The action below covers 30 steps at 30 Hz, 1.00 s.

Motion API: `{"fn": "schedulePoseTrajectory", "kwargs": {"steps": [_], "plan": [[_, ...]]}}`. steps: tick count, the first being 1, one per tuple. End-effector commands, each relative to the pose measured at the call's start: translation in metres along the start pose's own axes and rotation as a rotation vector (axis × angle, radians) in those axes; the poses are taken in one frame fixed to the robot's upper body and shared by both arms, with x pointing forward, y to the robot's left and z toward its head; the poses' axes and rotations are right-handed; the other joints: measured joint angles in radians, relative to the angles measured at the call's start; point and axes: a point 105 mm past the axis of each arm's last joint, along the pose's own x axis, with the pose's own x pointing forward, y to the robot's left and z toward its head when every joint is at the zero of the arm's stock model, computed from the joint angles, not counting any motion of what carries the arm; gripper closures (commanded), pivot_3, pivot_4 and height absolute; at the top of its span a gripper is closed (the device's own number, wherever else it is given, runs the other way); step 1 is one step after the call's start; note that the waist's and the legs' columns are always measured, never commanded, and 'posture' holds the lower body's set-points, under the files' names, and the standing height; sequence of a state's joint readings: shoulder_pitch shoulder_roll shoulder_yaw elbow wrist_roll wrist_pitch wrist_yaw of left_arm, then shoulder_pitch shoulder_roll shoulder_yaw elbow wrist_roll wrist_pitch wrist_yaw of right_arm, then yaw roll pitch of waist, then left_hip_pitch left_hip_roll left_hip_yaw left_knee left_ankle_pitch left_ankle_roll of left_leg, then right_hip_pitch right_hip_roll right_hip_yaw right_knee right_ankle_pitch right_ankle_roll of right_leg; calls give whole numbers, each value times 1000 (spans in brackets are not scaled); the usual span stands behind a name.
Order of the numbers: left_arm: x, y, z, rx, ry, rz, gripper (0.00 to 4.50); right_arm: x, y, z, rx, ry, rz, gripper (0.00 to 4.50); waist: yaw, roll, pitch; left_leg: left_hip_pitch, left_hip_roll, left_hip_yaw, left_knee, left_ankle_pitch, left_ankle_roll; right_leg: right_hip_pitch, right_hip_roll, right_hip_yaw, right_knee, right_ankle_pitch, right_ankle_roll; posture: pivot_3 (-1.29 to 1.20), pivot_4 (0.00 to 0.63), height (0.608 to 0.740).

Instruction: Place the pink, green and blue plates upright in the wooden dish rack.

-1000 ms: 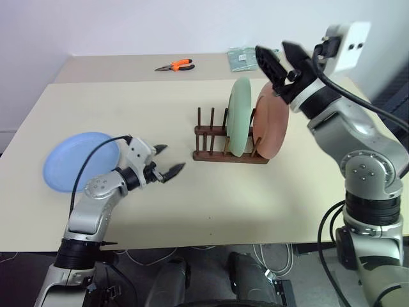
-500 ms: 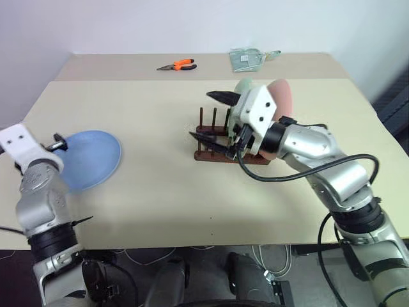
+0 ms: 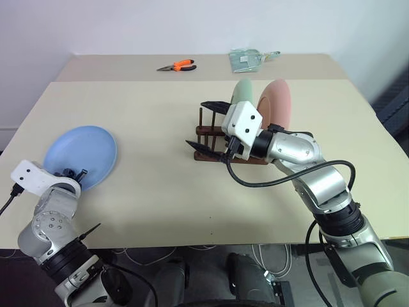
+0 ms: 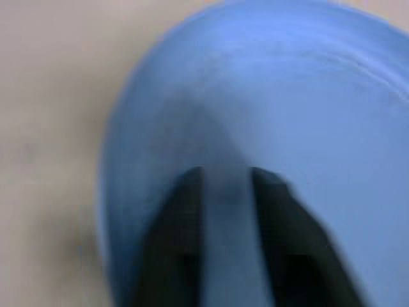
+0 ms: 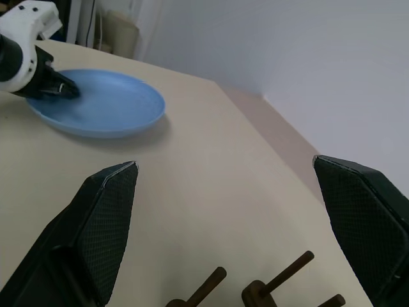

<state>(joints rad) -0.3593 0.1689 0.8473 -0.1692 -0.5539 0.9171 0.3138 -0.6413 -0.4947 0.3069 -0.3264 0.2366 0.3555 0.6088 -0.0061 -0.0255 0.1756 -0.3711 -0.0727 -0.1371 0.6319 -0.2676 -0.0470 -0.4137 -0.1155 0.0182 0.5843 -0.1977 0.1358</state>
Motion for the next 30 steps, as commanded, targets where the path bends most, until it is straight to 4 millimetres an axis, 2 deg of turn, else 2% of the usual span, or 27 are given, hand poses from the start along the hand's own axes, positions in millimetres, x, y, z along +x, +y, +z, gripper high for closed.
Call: {"fn": "schedulePoseTrajectory", "kwargs": {"steps": [1,2,4,5,8,10,12,18,20,23,27,30], "plan": [[1,-29,-3,87,-7,-123,4488,-4,-6,9,-47,-30,-35,0,8,0,0,0,0,0,0,0,0,0,0,0,0,0,0,0,150,740],[0,-38,3,105,-46,-164,4488,-5,-6,9,-48,-29,-39,0,11,0,0,0,0,0,0,0,0,0,0,0,0,0,0,0,150,740],[-5,-48,18,142,-153,-210,3963,-5,-6,9,-50,-26,-46,0,13,-1,0,0,0,0,1,0,0,0,0,0,0,0,0,0,150,740],[-5,-46,27,162,-208,-183,3656,-6,-7,9,-50,-25,-49,0,13,-1,0,-1,0,0,1,0,0,0,0,0,-1,0,0,0,150,740],[-5,-38,38,170,-287,-113,2160,-6,-7,9,-51,-24,-51,0,9,-1,0,-1,0,0,-1,0,0,-1,0,0,-1,0,-1,0,150,740],[-9,-25,58,124,-382,-16,1154,-6,-7,8,-53,-20,-48,0,5,-1,0,-1,1,0,-1,0,0,-2,1,0,0,0,-1,0,150,740],[-12,-18,67,89,-420,43,63,-6,-7,8,-53,-18,-44,0,4,-1,0,-1,1,0,-1,0,-1,-2,1,0,0,0,-1,0,150,740],[-9,11,48,11,-302,197,63,-4,-5,6,-53,-17,-28,0,-1,-1,0,-1,1,0,-1,0,-1,-1,1,0,0,0,-1,0,150,740],[-4,12,33,-24,-216,180,63,-4,-5,6,-55,-17,-24,0,-1,-2,0,-1,1,0,-1,0,-1,-1,1,0,0,0,-1,0,150,740],[2,3,10,-103,-71,94,63,-3,-3,7,-57,-22,-21,0,-2,-2,0,-1,1,-1,-1,0,-1,-1,1,0,0,0,-1,0,150,740],[1,-5,7,-177,-47,44,1765,-3,-3,8,-59,-22,-25,0,0,-2,0,-1,1,-1,0,1,-1,-1,1,-1,0,0,-1,0,150,740],[-1,-21,16,-198,-85,-31,3426,-5,-2,7,-34,-16,-6,0,0,-2,0,-1,0,-1,0,1,-1,0,1,-1,0,0,-1,0,150,740]]}}
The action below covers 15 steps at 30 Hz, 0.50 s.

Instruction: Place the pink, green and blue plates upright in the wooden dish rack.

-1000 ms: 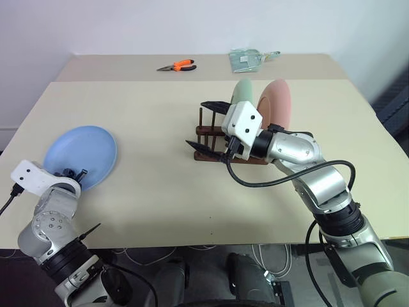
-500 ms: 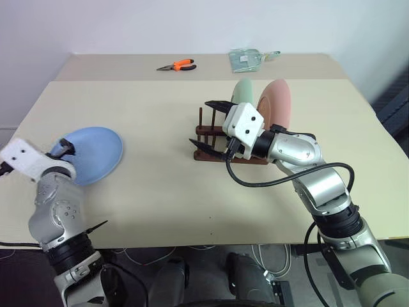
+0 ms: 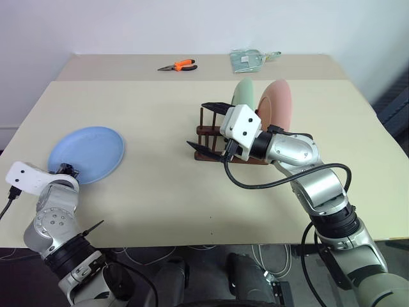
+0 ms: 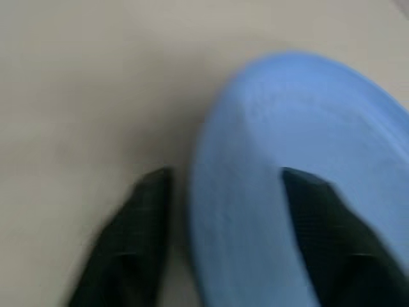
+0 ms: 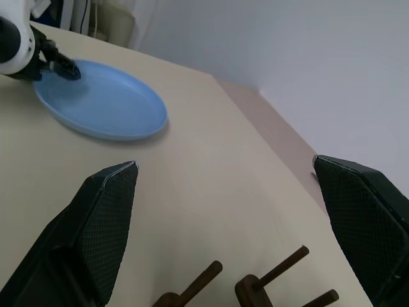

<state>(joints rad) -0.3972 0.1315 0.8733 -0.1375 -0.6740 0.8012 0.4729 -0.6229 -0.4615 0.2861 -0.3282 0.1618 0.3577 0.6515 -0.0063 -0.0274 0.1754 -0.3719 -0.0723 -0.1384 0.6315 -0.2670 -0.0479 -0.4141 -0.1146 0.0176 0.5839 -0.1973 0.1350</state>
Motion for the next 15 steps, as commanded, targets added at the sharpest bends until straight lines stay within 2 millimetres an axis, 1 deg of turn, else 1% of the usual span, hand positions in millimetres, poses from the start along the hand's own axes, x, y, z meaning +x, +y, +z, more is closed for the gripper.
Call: {"fn": "schedulePoseTrajectory", "kwargs": {"steps": [1,2,3,4,6,8,9,10,12,15], "plan": [[-8,-38,15,-14,-69,-176,3908,-5,-3,11,-1,-38,3,0,-1,-1,0,0,0,0,0,0,0,0,0,0,0,0,0,0,150,740],[-14,-53,19,10,-100,-256,4446,-6,-3,13,-3,-43,9,0,0,-1,1,0,0,0,0,0,0,0,0,0,0,0,0,0,150,740],[-20,-69,23,41,-128,-331,4480,-6,-3,15,-11,-49,11,0,0,-2,1,0,0,0,0,0,0,0,0,0,0,0,0,0,150,740],[-29,-88,27,77,-164,-423,4480,-6,-4,19,-36,-63,11,0,0,-2,1,-1,0,0,0,0,0,0,0,0,0,0,0,0,150,740],[-49,-125,30,145,-216,-585,4480,-3,-4,27,-133,-85,17,0,-1,-3,1,-1,0,0,0,0,0,0,0,0,0,0,0,0,150,740],[-70,-160,27,200,-241,-731,4480,3,0,32,-241,-100,50,0,-2,-2,1,-1,0,0,0,0,0,0,0,0,-1,0,0,0,150,740],[-80,-175,24,217,-244,-792,4480,6,2,34,-285,-106,64,0,-4,-2,1,-1,0,0,0,0,0,0,0,0,-1,0,0,0,150,740],[-89,-188,20,248,-246,-848,4480,11,4,34,-337,-104,72,0,-5,-2,1,-1,0,1,0,0,0,0,0,0,-1,0,0,0,150,740],[-106,-208,13,302,-254,-934,4480,21,7,29,-431,-88,92,0,-8,-2,1,0,0,1,-1,0,0,0,0,0,-1,0,0,0,150,740],[-122,-226,8,306,-251,-1013,4480,36,7,18,-525,-50,92,0,-14,-2,1,1,1,1,-1,1,-1,-1,1,1,-1,0,0,0,150,740]]}}
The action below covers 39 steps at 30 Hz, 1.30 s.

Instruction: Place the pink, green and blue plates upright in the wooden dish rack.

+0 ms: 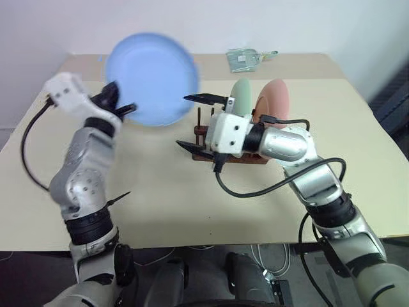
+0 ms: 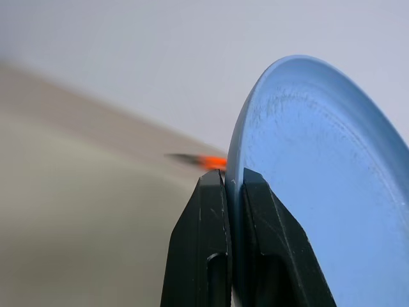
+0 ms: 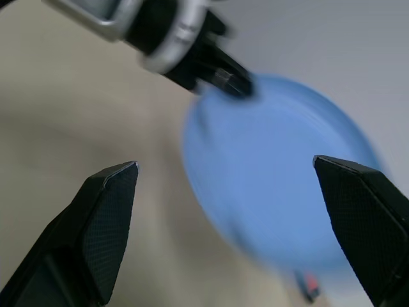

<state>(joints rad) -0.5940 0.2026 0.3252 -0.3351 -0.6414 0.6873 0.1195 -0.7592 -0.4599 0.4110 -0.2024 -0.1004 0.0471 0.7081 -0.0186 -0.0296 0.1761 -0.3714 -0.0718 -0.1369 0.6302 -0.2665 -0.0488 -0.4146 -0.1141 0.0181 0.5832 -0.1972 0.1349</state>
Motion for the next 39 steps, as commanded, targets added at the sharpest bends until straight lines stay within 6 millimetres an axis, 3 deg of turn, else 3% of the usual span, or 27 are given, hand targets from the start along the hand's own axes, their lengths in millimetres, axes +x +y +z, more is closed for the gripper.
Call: {"fn": "schedulePoseTrajectory", "kwargs": {"steps": [1,2,5,12,13,16,20,25,29,31,33,36,39], "plan": [[0,-22,17,24,-64,-74,4480,14,0,-5,-116,19,-10,0,-2,0,0,0,0,0,0,0,0,0,0,0,0,0,0,0,150,740],[1,-27,18,19,-63,-90,4480,18,0,-7,-125,26,-12,0,-1,0,0,0,0,0,0,0,0,-1,0,1,1,0,0,0,150,740],[0,-37,20,0,-68,-130,4500,27,5,-21,-180,78,5,910,3,0,0,-1,0,0,1,1,-2,-2,0,1,1,0,0,0,150,740],[-5,-36,21,-35,-59,-154,4500,27,-3,-34,-248,138,-34,4460,6,0,0,-2,0,0,0,1,-2,-2,0,1,1,0,0,0,150,740],[-6,-35,23,-58,-67,-157,4500,27,-6,-33,-256,137,-48,4460,5,0,0,-2,0,0,0,1,-2,-2,0,1,1,0,0,0,150,740],[-6,-26,40,-189,-153,-133,3393,27,-11,-28,-284,116,-78,4500,5,0,0,-2,0,0,0,1,-2,-2,1,1,1,0,0,0,150,740],[-5,5,74,-297,-311,-14,1399,28,-16,-15,-281,51,-112,4500,4,0,1,-2,0,-1,0,2,-3,-2,1,1,1,0,0,0,150,740],[-18,65,89,101,-369,182,1399,19,-37,12,-92,-126,-230,4500,-3,1,1,0,0,1,-1,3,-4,-2,2,3,1,0,0,0,150,740],[-25,85,54,387,-236,175,1399,4,-58,38,176,-310,-316,4500,9,0,0,-1,0,0,-1,1,-1,-2,2,3,0,0,-1,0,150,740],[-32,80,7,516,-85,79,1399,-6,-69,52,452,-443,-359,4500,10,0,0,-2,0,-1,0,0,0,-2,2,2,0,0,-1,0,150,740],[-41,70,-27,545,12,-15,1399,-13,-72,59,673,-523,-373,4500,10,1,0,-1,0,-2,-1,0,0,-1,1,2,1,0,-1,0,150,740],[-57,57,-65,510,117,-125,1399,-17,-69,58,979,-570,-408,4500,5,1,0,-2,0,-3,-2,0,0,-3,1,2,1,1,-2,0,150,740],[-76,41,-96,530,226,-272,1399,-19,-69,40,1261,-554,-509,4500,1,2,0,-2,1,-2,-3,0,0,-8,2,3,5,1,-3,0,150,740]]}}
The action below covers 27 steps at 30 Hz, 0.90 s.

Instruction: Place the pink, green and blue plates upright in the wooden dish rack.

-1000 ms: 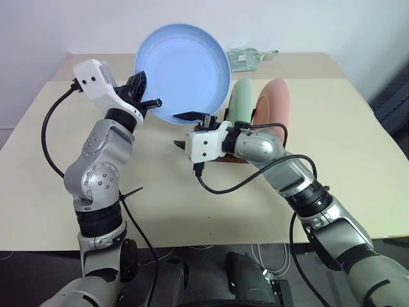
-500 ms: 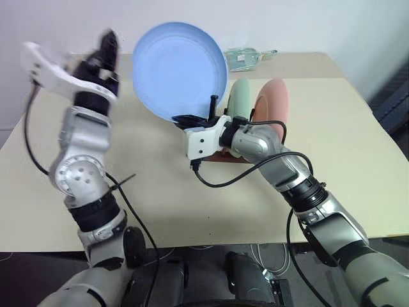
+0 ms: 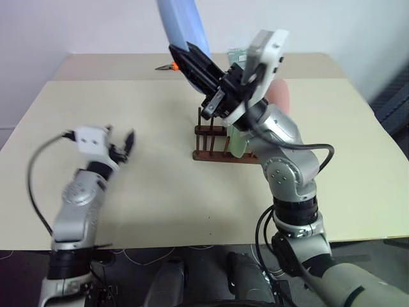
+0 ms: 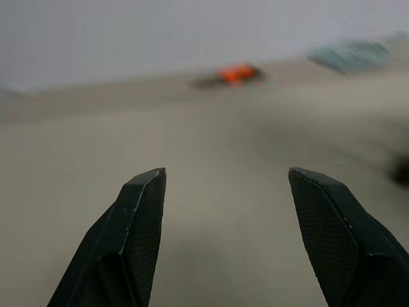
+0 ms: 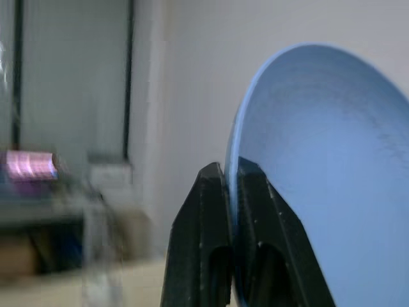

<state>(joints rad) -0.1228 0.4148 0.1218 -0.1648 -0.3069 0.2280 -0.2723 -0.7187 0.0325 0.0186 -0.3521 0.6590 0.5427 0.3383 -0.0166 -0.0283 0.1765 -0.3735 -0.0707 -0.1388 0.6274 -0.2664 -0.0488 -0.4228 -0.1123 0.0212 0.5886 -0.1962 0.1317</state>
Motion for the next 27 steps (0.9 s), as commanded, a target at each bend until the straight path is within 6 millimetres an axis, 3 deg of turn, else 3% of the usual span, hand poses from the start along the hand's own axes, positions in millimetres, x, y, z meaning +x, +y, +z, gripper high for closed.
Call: {"fn": "schedulePoseTrajectory", "kwargs": {"steps": [1,7,18,27], "plan": [[-9,-32,7,66,-30,-195,1399,-5,-11,6,233,-40,-149,4500,-2,1,0,0,0,0,0,0,0,-1,0,1,2,0,-1,0,150,740],[-24,-60,-2,39,35,-402,1399,-11,-24,-5,397,-1,-267,4500,-1,3,1,0,0,1,0,0,0,-3,0,1,5,-3,-5,0,150,740],[-23,-69,-4,44,41,-437,1399,-14,-37,-15,560,40,-358,4500,-3,3,1,0,0,2,0,0,0,-2,0,1,5,-1,-2,0,150,740],[-24,-76,-7,54,49,-448,1399,-5,-57,-22,610,94,-428,4500,-3,4,0,1,0,2,1,0,0,-2,0,1,5,-1,-2,0,150,740]]}}
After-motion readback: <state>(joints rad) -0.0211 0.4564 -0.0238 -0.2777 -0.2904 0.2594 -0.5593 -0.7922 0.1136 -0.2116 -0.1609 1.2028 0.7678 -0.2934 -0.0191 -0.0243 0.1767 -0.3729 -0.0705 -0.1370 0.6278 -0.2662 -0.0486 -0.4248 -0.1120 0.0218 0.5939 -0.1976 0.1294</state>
